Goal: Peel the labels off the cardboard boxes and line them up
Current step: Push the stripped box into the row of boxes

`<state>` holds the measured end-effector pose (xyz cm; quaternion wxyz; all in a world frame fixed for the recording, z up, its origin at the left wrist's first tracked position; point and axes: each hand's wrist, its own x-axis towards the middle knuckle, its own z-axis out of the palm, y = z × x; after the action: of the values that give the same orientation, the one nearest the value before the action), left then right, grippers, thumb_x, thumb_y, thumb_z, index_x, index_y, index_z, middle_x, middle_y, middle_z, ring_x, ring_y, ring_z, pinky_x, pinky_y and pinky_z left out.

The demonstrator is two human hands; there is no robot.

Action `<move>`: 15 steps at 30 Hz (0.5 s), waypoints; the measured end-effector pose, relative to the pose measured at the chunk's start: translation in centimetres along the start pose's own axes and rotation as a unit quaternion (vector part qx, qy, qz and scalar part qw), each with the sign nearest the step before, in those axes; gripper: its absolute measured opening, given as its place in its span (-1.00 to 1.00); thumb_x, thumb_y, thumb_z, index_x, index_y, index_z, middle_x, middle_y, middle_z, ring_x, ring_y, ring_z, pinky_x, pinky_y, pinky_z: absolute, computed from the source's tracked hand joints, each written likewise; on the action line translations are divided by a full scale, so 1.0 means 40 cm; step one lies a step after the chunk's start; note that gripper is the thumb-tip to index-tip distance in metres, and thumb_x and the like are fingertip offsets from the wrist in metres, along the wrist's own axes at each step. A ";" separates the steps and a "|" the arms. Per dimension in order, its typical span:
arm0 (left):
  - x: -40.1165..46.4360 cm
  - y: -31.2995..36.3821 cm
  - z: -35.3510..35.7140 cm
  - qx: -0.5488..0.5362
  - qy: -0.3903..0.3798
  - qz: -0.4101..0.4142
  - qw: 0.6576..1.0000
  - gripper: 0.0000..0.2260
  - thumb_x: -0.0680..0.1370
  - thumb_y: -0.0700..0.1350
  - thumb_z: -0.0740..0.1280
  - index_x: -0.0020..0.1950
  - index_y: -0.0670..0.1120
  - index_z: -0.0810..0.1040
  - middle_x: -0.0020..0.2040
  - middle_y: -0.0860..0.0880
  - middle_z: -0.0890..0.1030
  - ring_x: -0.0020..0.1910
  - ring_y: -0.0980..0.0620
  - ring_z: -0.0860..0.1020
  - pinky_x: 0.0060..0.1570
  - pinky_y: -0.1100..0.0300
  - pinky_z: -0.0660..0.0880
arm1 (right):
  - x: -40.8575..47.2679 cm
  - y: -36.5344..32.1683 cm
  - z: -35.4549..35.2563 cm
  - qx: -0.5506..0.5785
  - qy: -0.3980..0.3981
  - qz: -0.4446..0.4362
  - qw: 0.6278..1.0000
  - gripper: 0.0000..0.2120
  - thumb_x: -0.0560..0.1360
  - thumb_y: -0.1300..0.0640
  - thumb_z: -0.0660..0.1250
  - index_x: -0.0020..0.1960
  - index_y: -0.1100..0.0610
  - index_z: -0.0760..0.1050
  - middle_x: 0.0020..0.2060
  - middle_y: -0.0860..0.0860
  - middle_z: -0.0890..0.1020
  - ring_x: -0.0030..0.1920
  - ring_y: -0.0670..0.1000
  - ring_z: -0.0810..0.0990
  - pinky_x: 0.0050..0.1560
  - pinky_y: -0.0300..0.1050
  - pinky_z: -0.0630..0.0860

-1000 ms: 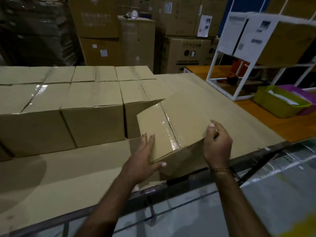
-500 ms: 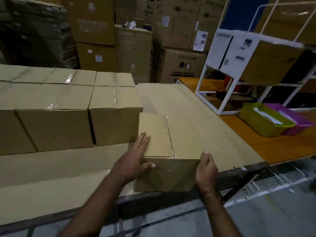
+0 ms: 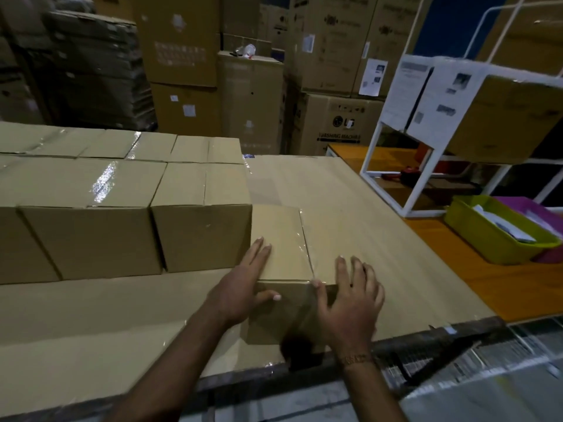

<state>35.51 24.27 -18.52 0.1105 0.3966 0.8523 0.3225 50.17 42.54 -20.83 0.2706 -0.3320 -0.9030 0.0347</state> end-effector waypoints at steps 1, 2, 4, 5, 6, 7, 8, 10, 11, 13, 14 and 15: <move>0.017 -0.002 0.001 0.000 0.006 0.004 1.000 -0.04 0.54 0.11 0.51 0.72 0.11 -0.09 0.68 0.25 -0.23 0.64 -0.02 0.16 0.51 -0.09 0.37 | 0.017 -0.001 0.002 -0.014 -0.003 -0.001 1.000 -0.18 0.59 -0.49 0.01 0.62 0.03 0.37 0.59 0.14 0.40 0.60 0.22 0.29 0.57 0.31 0.18; 0.035 -0.006 0.002 0.002 0.012 0.009 1.000 -0.04 0.53 0.12 0.51 0.72 0.11 -0.07 0.69 0.24 -0.21 0.65 -0.02 0.16 0.52 -0.10 0.36 | 0.036 -0.002 0.003 -0.033 -0.010 0.000 0.999 -0.10 0.56 -0.54 -0.03 0.63 0.06 0.36 0.59 0.15 0.40 0.60 0.23 0.30 0.58 0.30 0.16; 0.075 -0.009 0.004 0.002 0.019 0.010 1.000 -0.05 0.51 0.13 0.53 0.72 0.10 -0.01 0.69 0.23 -0.19 0.65 -0.03 0.16 0.53 -0.13 0.34 | 0.077 -0.006 0.008 -0.070 -0.030 0.005 0.997 0.03 0.51 -0.62 -0.11 0.64 0.12 0.34 0.60 0.17 0.38 0.60 0.24 0.30 0.59 0.31 0.14; 0.094 -0.008 0.004 -0.002 0.019 0.009 1.000 -0.06 0.51 0.12 0.53 0.72 0.09 0.01 0.70 0.22 -0.18 0.66 -0.03 0.15 0.54 -0.15 0.34 | 0.095 -0.007 0.013 -0.080 -0.040 0.008 0.996 0.08 0.49 -0.64 -0.14 0.64 0.14 0.34 0.60 0.18 0.38 0.60 0.25 0.30 0.59 0.31 0.15; 0.115 -0.006 0.004 -0.004 0.018 0.012 1.000 -0.06 0.51 0.11 0.53 0.72 0.08 0.02 0.70 0.21 -0.18 0.66 -0.03 0.14 0.54 -0.16 0.34 | 0.113 -0.006 0.019 -0.084 -0.045 0.011 0.995 0.10 0.48 -0.65 -0.16 0.63 0.16 0.35 0.60 0.19 0.39 0.60 0.25 0.31 0.59 0.32 0.16; 0.135 -0.004 0.003 -0.003 0.017 0.017 1.000 -0.07 0.52 0.11 0.53 0.71 0.08 0.02 0.70 0.21 -0.19 0.66 -0.03 0.13 0.53 -0.17 0.34 | 0.131 -0.004 0.026 -0.085 -0.045 0.012 0.995 0.11 0.48 -0.66 -0.16 0.62 0.17 0.36 0.59 0.19 0.40 0.59 0.26 0.32 0.59 0.32 0.18; 0.155 -0.005 0.001 0.001 0.014 0.022 1.000 -0.08 0.52 0.10 0.52 0.72 0.08 0.01 0.70 0.21 -0.20 0.67 -0.03 0.12 0.53 -0.17 0.34 | 0.148 -0.002 0.033 -0.087 -0.047 0.014 0.995 0.11 0.48 -0.66 -0.16 0.62 0.18 0.37 0.59 0.20 0.41 0.58 0.27 0.33 0.58 0.32 0.20; 0.189 -0.011 -0.010 0.016 0.004 0.030 0.999 -0.09 0.54 0.10 0.51 0.72 0.11 -0.01 0.69 0.22 -0.20 0.66 -0.03 0.13 0.54 -0.14 0.34 | 0.178 0.003 0.047 -0.091 -0.047 0.016 0.995 0.10 0.49 -0.65 -0.14 0.61 0.18 0.38 0.58 0.20 0.42 0.58 0.27 0.35 0.57 0.32 0.23; 0.204 -0.019 -0.016 0.031 0.002 0.036 0.999 -0.10 0.55 0.11 0.49 0.71 0.14 -0.02 0.70 0.23 -0.19 0.65 -0.05 0.15 0.54 -0.12 0.34 | 0.192 0.006 0.055 -0.090 -0.042 0.017 0.995 0.10 0.49 -0.65 -0.14 0.61 0.18 0.38 0.58 0.20 0.43 0.57 0.27 0.35 0.56 0.32 0.24; 0.230 -0.036 -0.036 0.075 0.016 0.044 0.996 -0.15 0.56 0.14 0.47 0.70 0.21 0.02 0.70 0.22 -0.11 0.62 -0.08 0.21 0.52 -0.12 0.34 | 0.227 0.008 0.072 -0.088 -0.033 0.020 0.995 0.10 0.49 -0.65 -0.14 0.61 0.17 0.39 0.58 0.19 0.43 0.57 0.26 0.36 0.57 0.31 0.25; 0.241 -0.047 -0.048 0.089 0.028 0.045 0.995 -0.19 0.57 0.15 0.46 0.69 0.23 0.06 0.71 0.21 -0.04 0.61 -0.07 0.23 0.52 -0.12 0.34 | 0.246 0.007 0.081 -0.089 -0.034 0.023 0.995 0.10 0.48 -0.65 -0.15 0.61 0.18 0.39 0.57 0.19 0.43 0.57 0.26 0.36 0.57 0.31 0.25; 0.252 -0.059 -0.062 0.091 0.045 0.049 0.994 -0.25 0.57 0.15 0.45 0.67 0.22 0.13 0.70 0.18 0.05 0.60 -0.05 0.25 0.52 -0.11 0.35 | 0.265 0.005 0.089 -0.091 -0.035 0.026 0.995 0.11 0.48 -0.65 -0.16 0.60 0.18 0.39 0.57 0.20 0.43 0.57 0.26 0.36 0.56 0.30 0.25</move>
<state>26.32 29.54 -17.43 0.0201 0.4317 0.8615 0.2665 41.74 49.67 -18.97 0.2067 -0.3773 -0.9023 -0.0290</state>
